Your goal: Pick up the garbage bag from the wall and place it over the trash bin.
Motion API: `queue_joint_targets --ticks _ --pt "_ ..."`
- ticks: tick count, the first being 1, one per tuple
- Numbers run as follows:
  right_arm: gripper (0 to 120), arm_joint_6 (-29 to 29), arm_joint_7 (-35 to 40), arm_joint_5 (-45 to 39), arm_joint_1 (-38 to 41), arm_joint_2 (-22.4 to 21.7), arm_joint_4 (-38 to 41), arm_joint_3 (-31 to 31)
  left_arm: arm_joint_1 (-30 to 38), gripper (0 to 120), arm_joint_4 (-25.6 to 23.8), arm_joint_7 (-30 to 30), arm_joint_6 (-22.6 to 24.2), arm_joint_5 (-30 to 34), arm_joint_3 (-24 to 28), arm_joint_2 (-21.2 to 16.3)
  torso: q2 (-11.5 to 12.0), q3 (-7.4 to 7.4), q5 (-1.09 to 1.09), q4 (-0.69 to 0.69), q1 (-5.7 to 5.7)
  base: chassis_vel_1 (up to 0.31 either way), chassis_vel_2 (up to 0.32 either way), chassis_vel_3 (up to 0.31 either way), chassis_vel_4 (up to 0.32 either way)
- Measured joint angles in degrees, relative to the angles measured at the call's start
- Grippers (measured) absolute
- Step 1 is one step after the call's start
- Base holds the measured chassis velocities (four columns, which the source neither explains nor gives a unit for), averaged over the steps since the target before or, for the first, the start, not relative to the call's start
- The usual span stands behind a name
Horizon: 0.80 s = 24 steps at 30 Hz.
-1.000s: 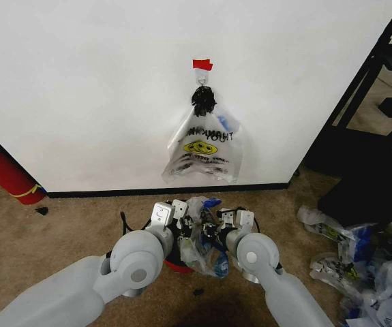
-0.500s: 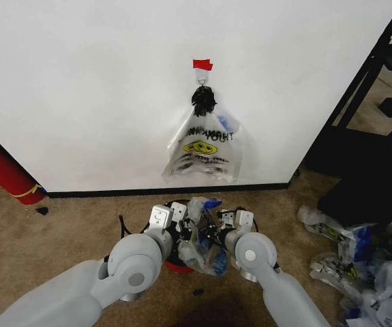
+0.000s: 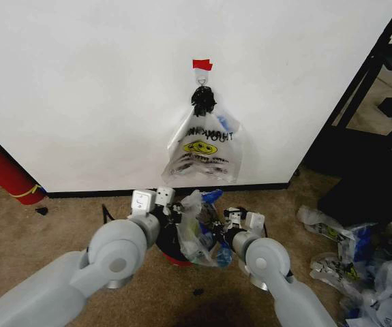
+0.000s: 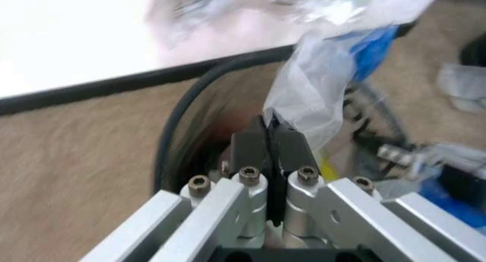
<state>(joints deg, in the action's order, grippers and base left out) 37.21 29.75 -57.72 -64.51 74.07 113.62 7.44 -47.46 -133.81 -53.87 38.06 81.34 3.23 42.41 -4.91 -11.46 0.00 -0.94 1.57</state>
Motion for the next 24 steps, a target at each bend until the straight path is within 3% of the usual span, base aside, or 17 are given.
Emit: queue_joint_targets --ticks 3,9,24 --pt "1 -0.26 -0.64 -0.22 -0.33 -0.23 0.23 -0.22 -3.67 0 -0.75 0.5 -0.44 0.04 -4.03 -2.16 0.0 0.0 0.01 0.05 0.0 0.0 0.0 0.0 0.0" --pt "1 -0.27 -1.78 -0.21 -1.39 -0.65 1.27 0.14 -5.59 0 0.07 1.17 -0.8 0.68 -7.27 -3.97 0.0 0.0 -0.01 -0.02 0.0 0.0 0.0 0.0 0.0" --pt "1 -1.58 -3.48 -1.43 -3.37 -1.56 3.01 2.78 -9.06 0 2.51 3.2 -1.75 0.46 -11.03 -7.63 0.0 0.0 0.01 0.0 0.0 0.0 0.0 0.0 0.0"
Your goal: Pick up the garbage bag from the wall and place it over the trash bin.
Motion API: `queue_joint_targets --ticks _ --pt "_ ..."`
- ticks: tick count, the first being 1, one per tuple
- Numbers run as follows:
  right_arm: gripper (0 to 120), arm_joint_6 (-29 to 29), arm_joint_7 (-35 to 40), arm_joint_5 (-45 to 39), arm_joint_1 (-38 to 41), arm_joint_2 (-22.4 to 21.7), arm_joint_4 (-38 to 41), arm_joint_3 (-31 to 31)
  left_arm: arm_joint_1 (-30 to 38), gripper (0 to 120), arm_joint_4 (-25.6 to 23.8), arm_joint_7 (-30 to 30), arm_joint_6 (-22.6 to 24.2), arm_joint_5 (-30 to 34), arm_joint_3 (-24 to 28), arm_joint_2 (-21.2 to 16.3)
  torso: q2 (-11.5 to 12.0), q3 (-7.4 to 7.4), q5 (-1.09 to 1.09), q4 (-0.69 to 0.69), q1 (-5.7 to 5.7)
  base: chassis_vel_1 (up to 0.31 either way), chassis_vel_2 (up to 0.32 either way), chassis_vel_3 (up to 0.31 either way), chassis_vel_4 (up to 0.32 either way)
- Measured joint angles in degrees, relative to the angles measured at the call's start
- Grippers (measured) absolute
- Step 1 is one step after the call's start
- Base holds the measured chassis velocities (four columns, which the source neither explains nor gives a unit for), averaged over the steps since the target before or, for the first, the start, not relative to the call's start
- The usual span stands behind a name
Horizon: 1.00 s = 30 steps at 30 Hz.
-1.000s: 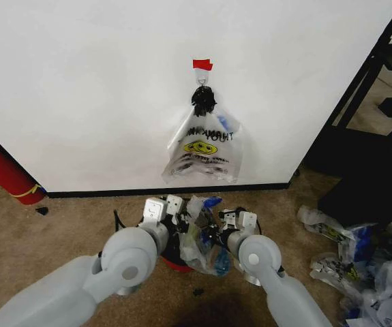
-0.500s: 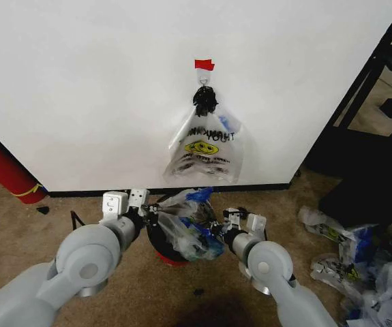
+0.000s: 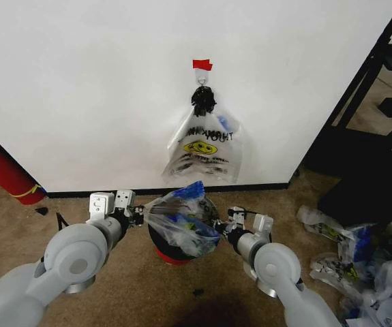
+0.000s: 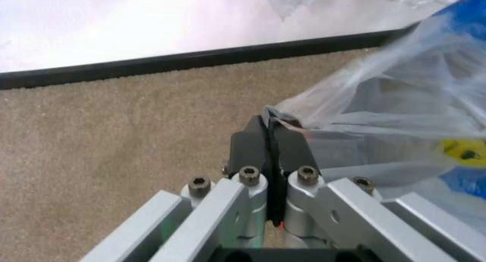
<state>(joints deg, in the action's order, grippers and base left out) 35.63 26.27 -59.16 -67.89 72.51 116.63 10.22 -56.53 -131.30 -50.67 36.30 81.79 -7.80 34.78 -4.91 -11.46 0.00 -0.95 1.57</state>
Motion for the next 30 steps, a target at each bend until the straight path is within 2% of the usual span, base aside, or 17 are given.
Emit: queue_joint_targets --ticks 6,17,22,30 --pt "1 -0.04 -0.12 -0.24 -0.35 0.29 0.43 0.35 -0.89 0 1.03 0.51 -0.19 -0.06 -1.83 -0.23 0.0 0.0 0.0 0.0 0.0 0.0 0.0 0.0 0.0" --pt "1 -0.38 0.27 -1.55 -0.84 -0.16 1.02 1.77 -8.05 0 1.78 2.85 -0.26 1.01 -8.15 -1.18 0.0 0.0 0.0 0.0 0.0 0.0 0.0 0.0 0.0" --pt "1 -0.62 0.42 -2.79 -0.82 -0.24 1.34 2.34 -9.5 0 2.02 4.04 0.01 1.15 -8.86 -1.0 0.0 0.0 -0.01 0.0 0.0 0.0 0.0 0.0 0.0" --pt "1 -0.88 0.84 -4.09 -1.27 -0.16 2.02 3.07 -10.99 0 1.74 5.66 -0.6 1.12 -9.19 1.37 0.0 0.0 0.0 0.0 0.0 0.0 0.0 0.0 0.0"
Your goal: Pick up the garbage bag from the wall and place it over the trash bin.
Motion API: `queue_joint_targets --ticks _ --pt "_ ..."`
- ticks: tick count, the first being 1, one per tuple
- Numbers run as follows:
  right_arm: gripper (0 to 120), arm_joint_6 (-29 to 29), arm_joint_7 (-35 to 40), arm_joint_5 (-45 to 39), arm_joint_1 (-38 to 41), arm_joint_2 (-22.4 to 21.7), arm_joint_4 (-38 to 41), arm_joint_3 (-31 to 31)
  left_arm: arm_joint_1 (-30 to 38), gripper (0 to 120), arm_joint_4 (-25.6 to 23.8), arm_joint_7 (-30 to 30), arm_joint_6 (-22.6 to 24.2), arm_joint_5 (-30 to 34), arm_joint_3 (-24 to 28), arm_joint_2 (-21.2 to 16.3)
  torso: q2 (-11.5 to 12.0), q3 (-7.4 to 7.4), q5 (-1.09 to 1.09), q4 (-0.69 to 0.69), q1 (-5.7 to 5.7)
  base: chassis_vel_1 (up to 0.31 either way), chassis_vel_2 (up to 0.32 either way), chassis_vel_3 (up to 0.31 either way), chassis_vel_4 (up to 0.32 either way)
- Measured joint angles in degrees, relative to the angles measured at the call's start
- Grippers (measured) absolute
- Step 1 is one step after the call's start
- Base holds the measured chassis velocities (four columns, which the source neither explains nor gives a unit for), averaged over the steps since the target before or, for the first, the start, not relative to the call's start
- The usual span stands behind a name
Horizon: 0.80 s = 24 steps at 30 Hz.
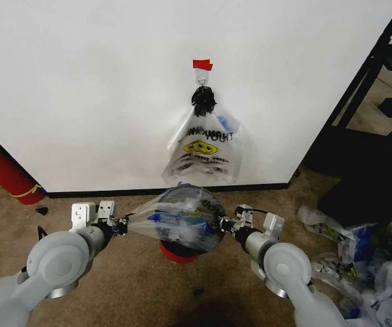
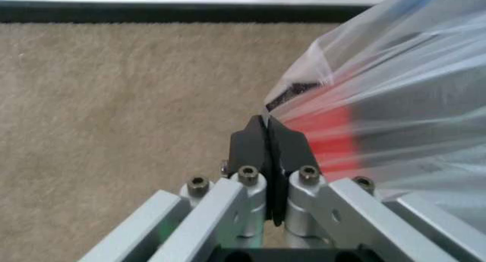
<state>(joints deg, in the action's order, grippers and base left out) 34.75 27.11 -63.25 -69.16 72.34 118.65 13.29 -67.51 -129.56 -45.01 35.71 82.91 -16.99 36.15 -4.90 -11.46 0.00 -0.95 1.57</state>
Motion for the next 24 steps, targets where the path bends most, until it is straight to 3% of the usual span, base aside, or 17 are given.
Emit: queue_joint_targets --ticks 9,11,14,19,24 --pt "1 -0.06 0.19 0.41 -0.14 0.52 0.01 0.04 -2.11 34 -3.82 -1.98 -0.07 0.92 -3.58 1.01 0.0 0.0 -0.01 0.01 0.0 0.0 0.0 0.0 0.0" --pt "1 -0.06 0.2 0.42 -0.14 0.52 0.0 0.07 -2.25 34 -3.95 -2.07 -0.07 0.98 -3.78 1.06 0.0 0.0 0.0 0.01 0.0 0.0 0.0 0.0 0.0" --pt "1 -0.1 0.22 0.64 -0.34 0.43 0.0 0.45 -3.22 51 -5.98 -3.53 -0.91 2.47 -6.15 1.68 0.0 0.0 -0.01 0.0 0.01 0.0 0.0 0.0 0.0" --pt "1 -0.1 0.21 1.46 -0.69 0.42 0.01 0.52 -3.42 68 -7.85 -5.65 -3.36 3.53 -8.02 2.34 0.02 0.0 0.0 -0.01 0.01 0.0 0.0 0.0 0.0" --pt "1 -0.1 0.11 1.8 -1.73 0.49 0.48 1.39 -3.52 90 -10.82 -3.76 -4.19 3.39 -8.5 0.76 0.02 0.0 0.0 -0.01 0.01 0.0 0.0 0.0 0.0"
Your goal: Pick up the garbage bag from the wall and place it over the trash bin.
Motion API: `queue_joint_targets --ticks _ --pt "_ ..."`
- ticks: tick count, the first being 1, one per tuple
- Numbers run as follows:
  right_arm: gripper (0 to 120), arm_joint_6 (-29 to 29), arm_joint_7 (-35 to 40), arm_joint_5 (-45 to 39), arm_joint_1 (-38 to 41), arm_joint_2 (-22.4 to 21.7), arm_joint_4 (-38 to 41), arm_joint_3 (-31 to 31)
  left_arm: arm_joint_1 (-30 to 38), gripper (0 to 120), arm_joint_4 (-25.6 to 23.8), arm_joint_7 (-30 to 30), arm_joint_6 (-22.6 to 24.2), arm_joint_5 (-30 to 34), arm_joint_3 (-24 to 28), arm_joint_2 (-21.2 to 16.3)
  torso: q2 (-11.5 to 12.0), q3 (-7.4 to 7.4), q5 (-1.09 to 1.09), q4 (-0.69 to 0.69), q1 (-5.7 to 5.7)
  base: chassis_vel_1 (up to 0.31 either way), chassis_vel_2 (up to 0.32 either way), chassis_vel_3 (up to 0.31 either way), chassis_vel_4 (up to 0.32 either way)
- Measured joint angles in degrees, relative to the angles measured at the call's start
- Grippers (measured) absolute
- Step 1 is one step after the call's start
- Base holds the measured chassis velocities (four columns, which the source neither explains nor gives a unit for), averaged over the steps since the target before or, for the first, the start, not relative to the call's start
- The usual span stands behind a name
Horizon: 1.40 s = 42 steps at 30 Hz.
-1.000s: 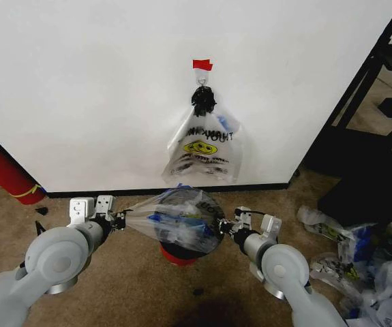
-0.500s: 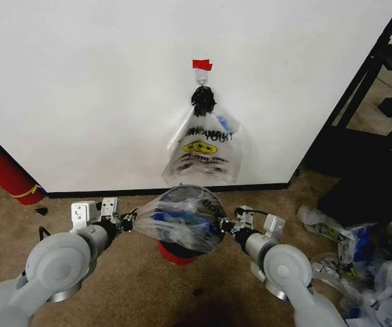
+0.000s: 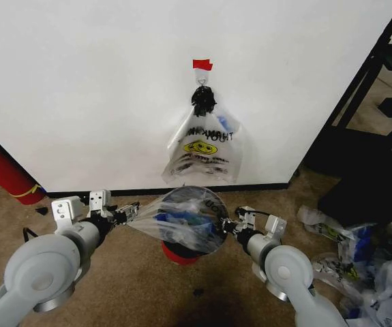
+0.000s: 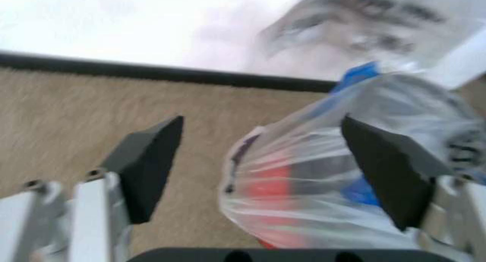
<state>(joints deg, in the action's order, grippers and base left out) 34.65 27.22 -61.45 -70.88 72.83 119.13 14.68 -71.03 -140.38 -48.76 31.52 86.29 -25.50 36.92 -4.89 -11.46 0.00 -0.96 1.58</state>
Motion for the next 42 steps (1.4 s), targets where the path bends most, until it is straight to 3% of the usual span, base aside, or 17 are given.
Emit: queue_joint_targets --ticks 4,9,13,14,17,21,30,35,42 --pt "1 0.0 0.0 0.14 -0.25 0.04 0.18 0.21 0.29 97 -1.58 1.35 0.2 -0.28 0.84 -0.66 0.0 0.0 0.0 0.0 0.0 0.0 0.0 0.0 0.0" --pt "1 0.18 -0.01 0.46 -0.88 0.1 0.87 0.23 2.28 100 -3.06 8.13 2.04 -1.35 3.24 -2.74 0.0 -0.01 0.0 0.02 0.0 0.0 0.0 0.0 0.0" --pt "1 0.34 -0.02 0.51 -0.9 -0.42 1.03 0.2 3.41 100 -3.08 17.13 3.8 -4.92 5.18 -5.01 0.0 -0.01 0.0 -0.01 0.0 0.0 0.0 0.0 0.0" --pt "1 0.41 -0.08 0.48 -0.25 -0.89 0.7 -0.3 4.03 100 -3.08 22.34 5.17 -7.02 5.9 -6.06 0.0 -0.01 0.0 0.0 0.0 0.0 0.0 0.0 0.0" --pt "1 0.45 -0.1 0.45 0.07 -1.05 0.55 -0.48 4.26 100 -3.07 23.42 5.4 -7.64 6.18 -6.3 0.0 -0.01 0.0 0.01 0.0 0.0 0.0 0.0 0.0" --pt "1 0.61 -0.41 0.15 1.1 -1.76 0.05 -1.27 8.44 100 -1.23 31.31 6.66 -13.0 9.85 -8.08 0.0 -0.01 -0.01 0.02 0.0 0.0 0.0 0.0 0.0" --pt "1 1.01 -0.61 0.06 0.74 -2.03 0.06 -1.07 13.04 93 2.18 31.87 6.58 -13.3 12.89 -6.65 -0.01 -0.01 0.0 0.0 -0.01 0.0 0.0 0.0 0.0" --pt "1 1.19 -0.53 -0.12 0.91 -1.94 0.17 -1.08 14.68 71 3.27 33.36 6.65 -13.22 15.74 -5.64 -0.01 0.0 0.0 0.01 -0.01 0.0 0.0 0.0 0.0" --pt "1 1.2 -0.47 -0.36 0.88 -2.17 0.63 -0.75 18.89 57 5.71 34.78 7.05 -13.65 21.35 -4.69 -0.01 0.0 0.0 0.01 -0.01 0.0 0.0 0.0 0.0"
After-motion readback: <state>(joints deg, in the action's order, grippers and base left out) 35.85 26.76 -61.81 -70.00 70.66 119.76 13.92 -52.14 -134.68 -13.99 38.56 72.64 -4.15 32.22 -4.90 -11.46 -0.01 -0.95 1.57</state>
